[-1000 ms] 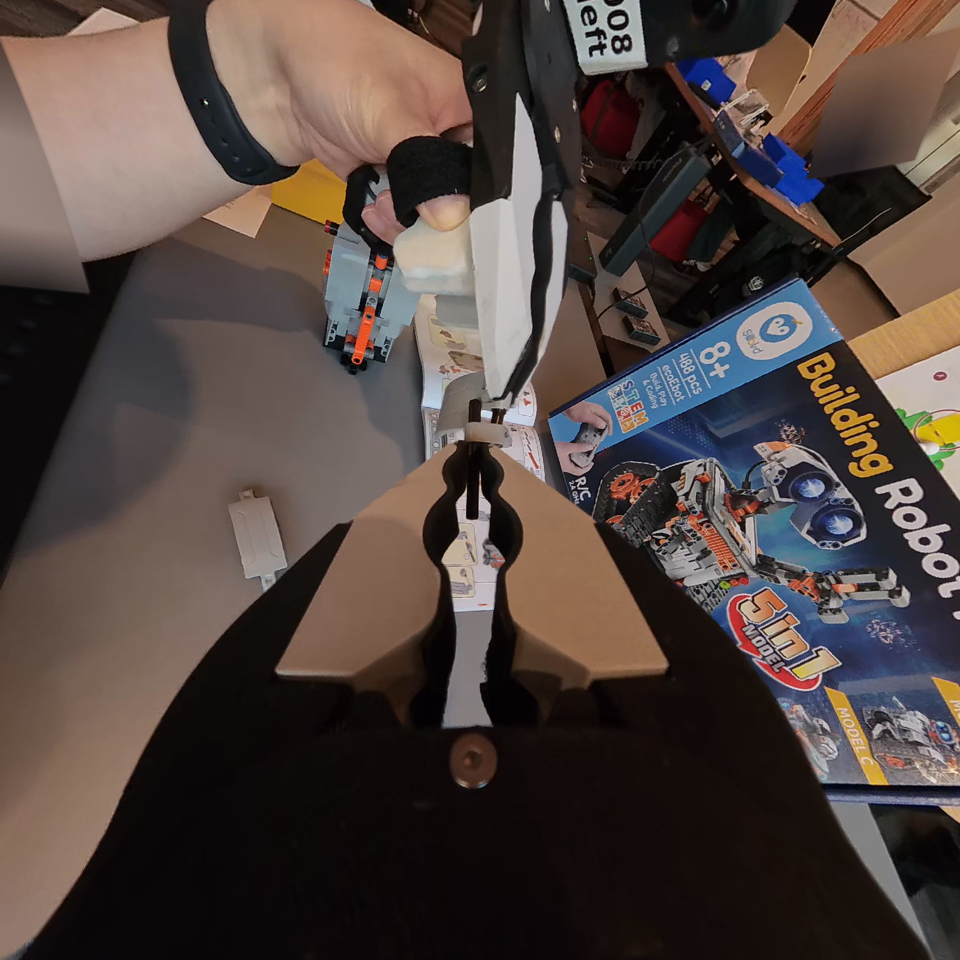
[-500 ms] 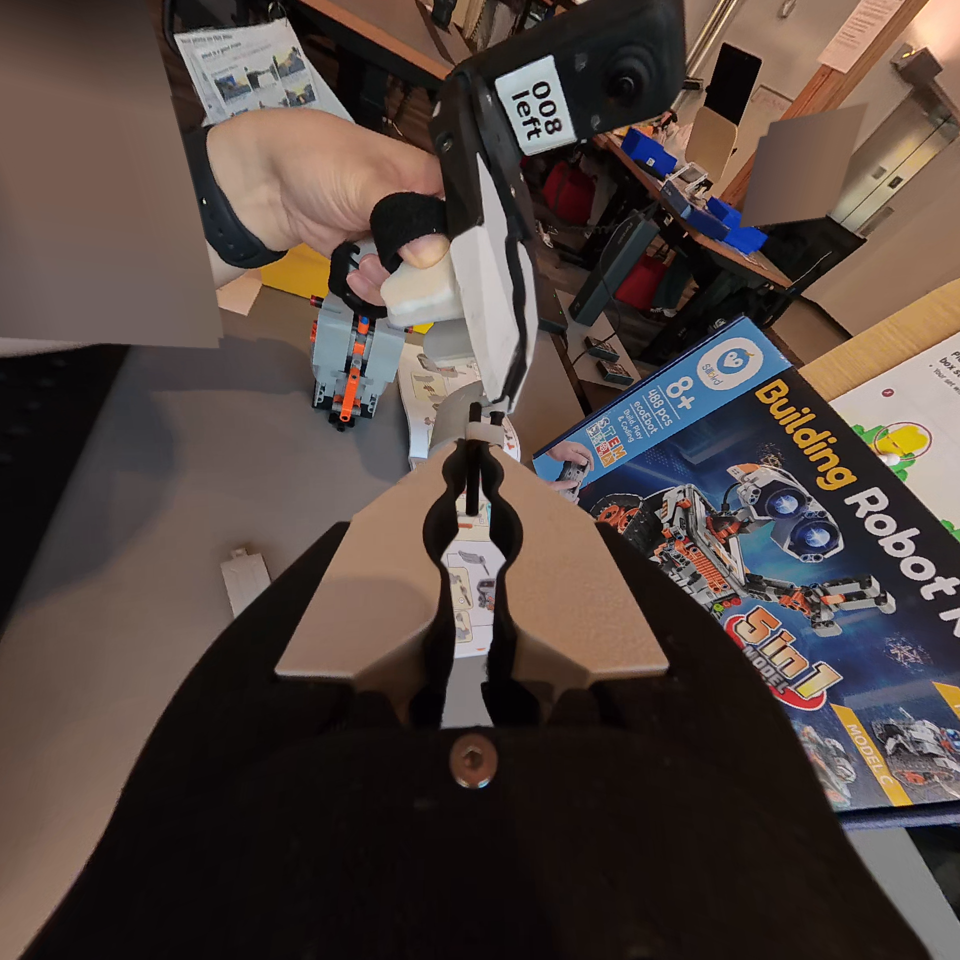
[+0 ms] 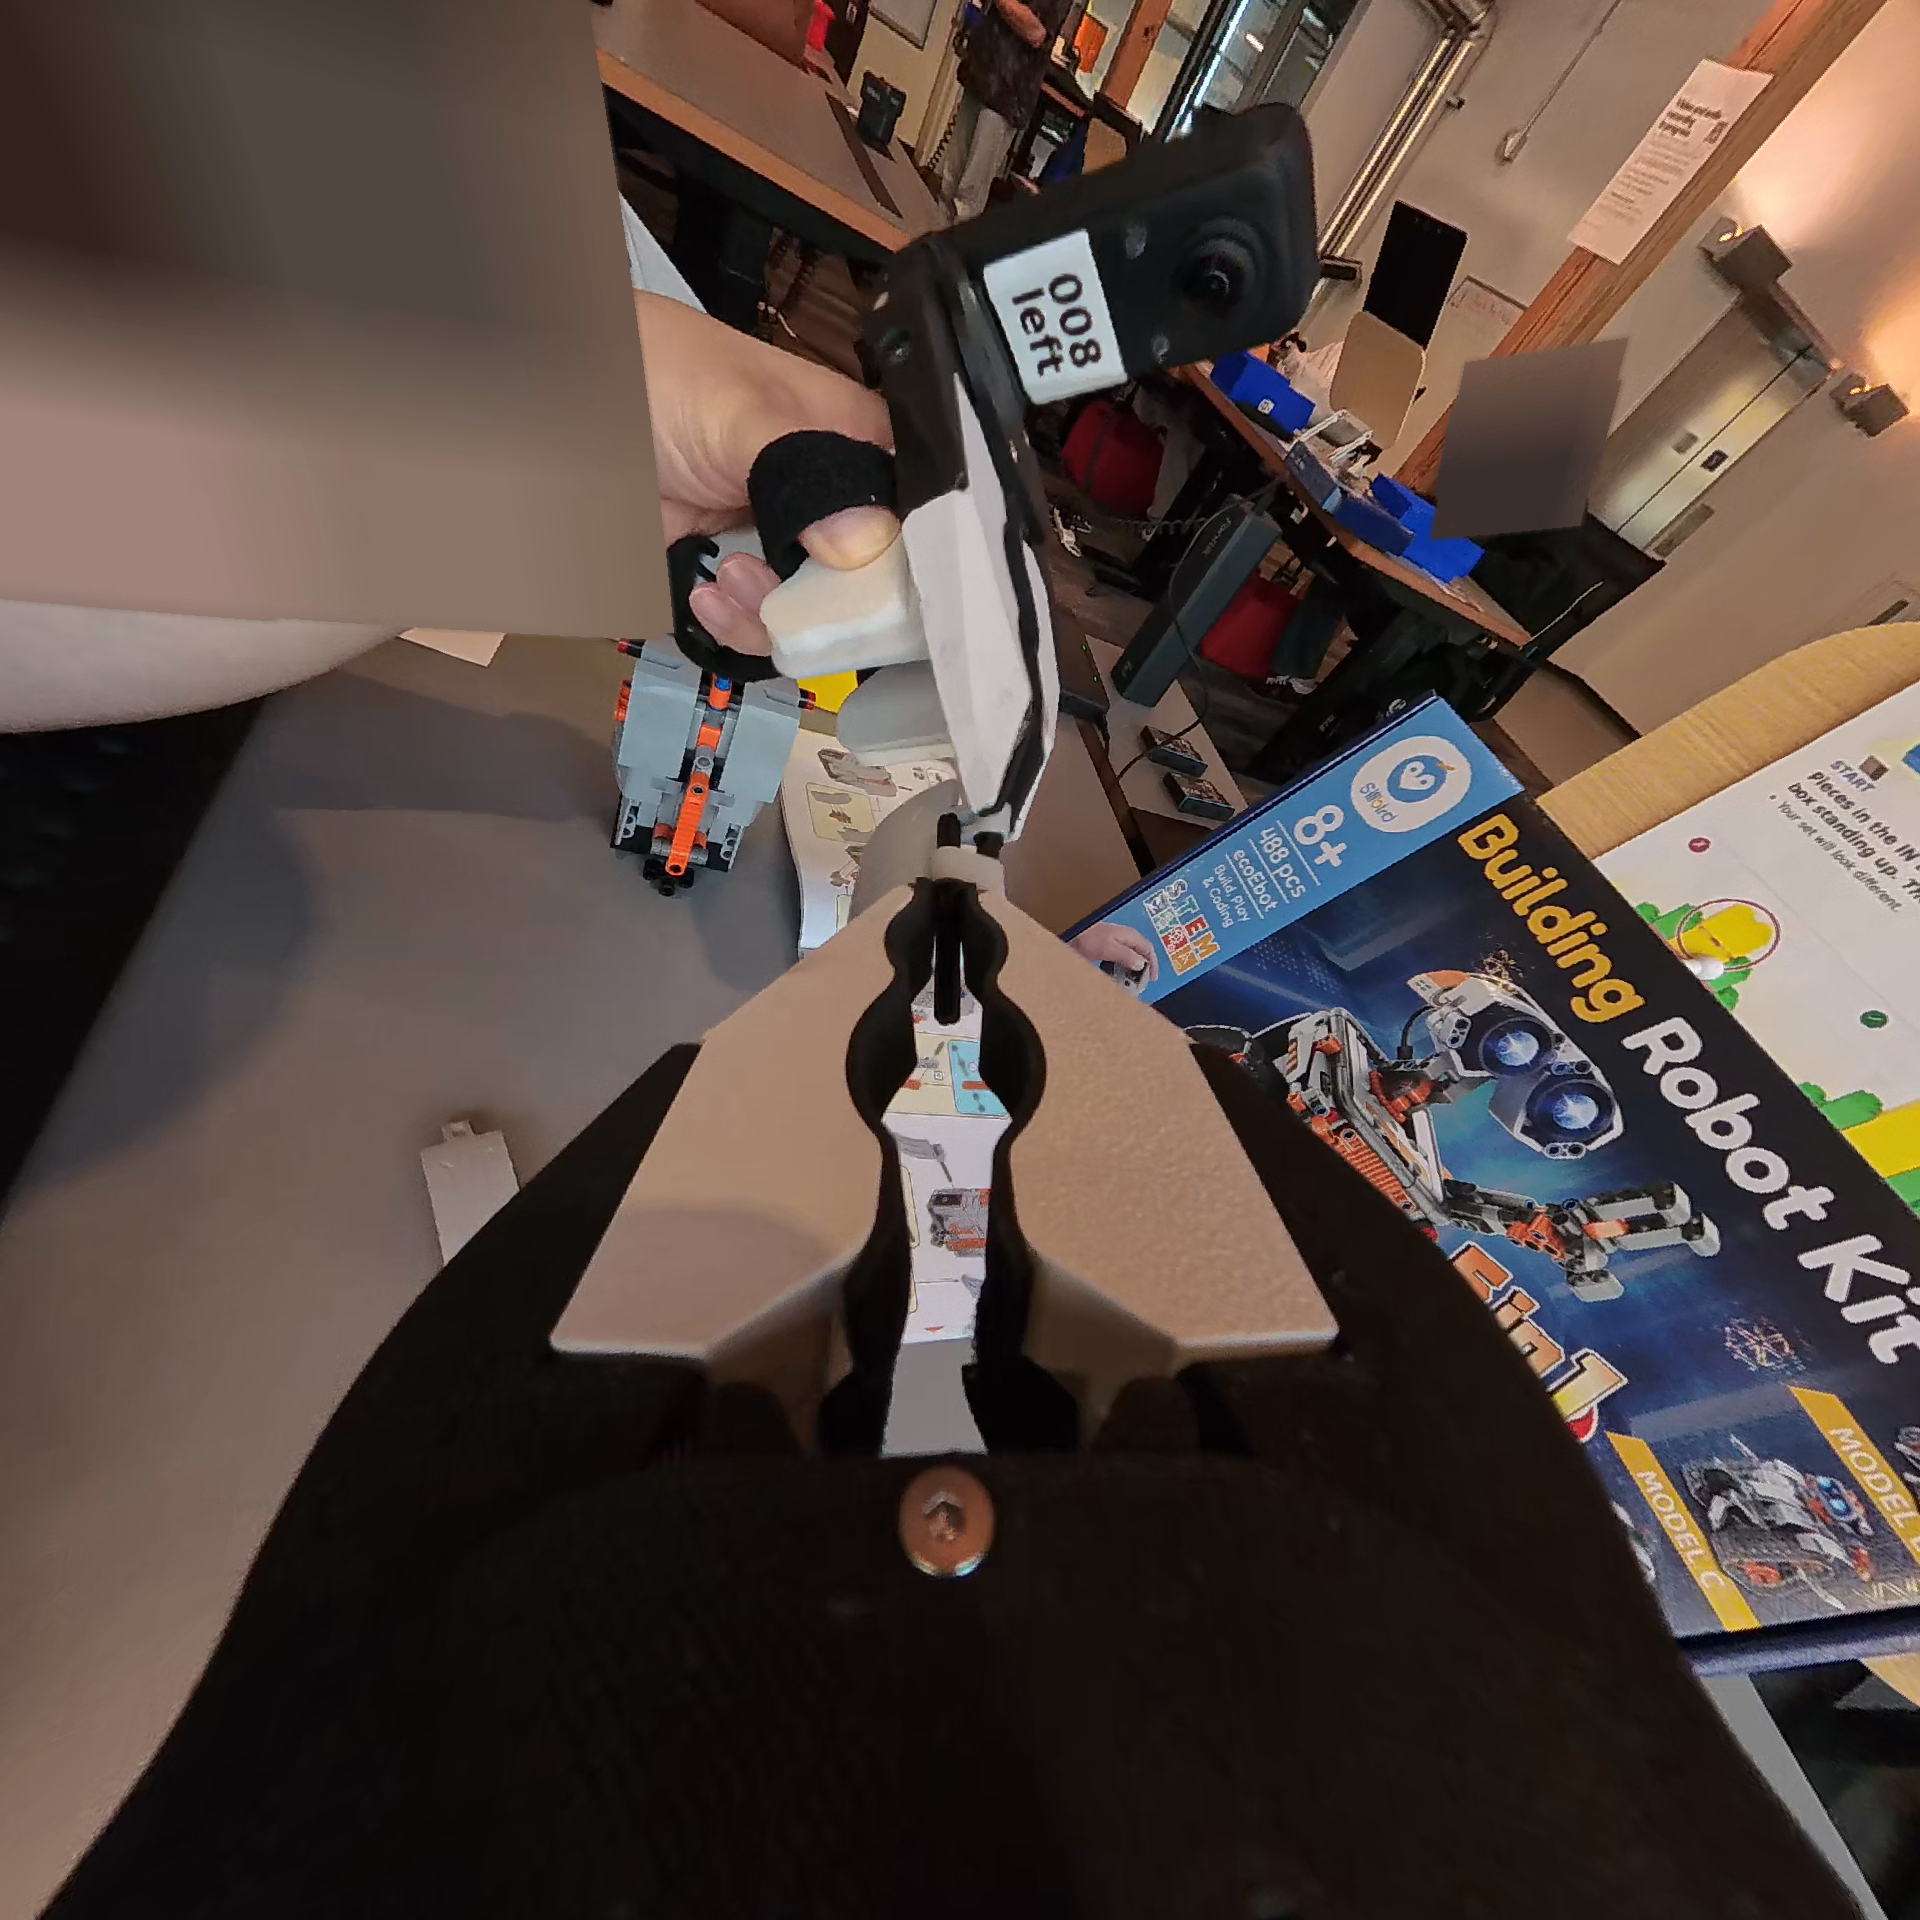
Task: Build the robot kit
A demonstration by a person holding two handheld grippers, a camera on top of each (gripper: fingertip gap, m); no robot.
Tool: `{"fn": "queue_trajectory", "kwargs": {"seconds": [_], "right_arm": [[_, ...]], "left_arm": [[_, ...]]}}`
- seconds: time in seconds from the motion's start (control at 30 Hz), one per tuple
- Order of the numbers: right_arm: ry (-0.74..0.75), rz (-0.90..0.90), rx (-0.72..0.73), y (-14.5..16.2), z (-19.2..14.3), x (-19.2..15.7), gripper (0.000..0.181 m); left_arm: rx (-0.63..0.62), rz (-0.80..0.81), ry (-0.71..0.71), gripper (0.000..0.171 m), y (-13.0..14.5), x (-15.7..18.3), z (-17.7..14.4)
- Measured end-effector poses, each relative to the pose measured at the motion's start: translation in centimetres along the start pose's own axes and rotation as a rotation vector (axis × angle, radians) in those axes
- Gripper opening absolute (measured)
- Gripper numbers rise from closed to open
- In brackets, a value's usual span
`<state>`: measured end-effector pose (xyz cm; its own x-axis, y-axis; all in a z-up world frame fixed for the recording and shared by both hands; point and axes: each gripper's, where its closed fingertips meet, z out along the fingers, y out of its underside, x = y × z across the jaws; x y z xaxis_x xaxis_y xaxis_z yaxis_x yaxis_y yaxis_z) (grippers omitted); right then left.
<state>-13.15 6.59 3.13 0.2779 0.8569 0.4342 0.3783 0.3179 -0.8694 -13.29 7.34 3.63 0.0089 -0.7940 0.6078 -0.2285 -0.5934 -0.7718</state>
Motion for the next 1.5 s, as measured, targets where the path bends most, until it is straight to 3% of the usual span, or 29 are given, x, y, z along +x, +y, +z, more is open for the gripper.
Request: {"fn": "queue_trajectory", "kwargs": {"seconds": [0.63,1.07,1.5], "right_arm": [[-0.003,0.076,0.072,-0.7,-0.3,0.6,0.003],[0.029,0.036,0.112,-1.2,-0.4,0.7,0.002],[-0.015,0.124,0.087,-0.5,-0.1,0.7,0.005]], "left_arm": [[0.051,0.014,0.019,0.004,-0.9,0.5,0.0],[0.076,-0.012,0.063,0.004,-1.2,0.9,-0.2],[0.036,0.077,-0.027,0.004,-0.9,0.5,-0.1]]}}
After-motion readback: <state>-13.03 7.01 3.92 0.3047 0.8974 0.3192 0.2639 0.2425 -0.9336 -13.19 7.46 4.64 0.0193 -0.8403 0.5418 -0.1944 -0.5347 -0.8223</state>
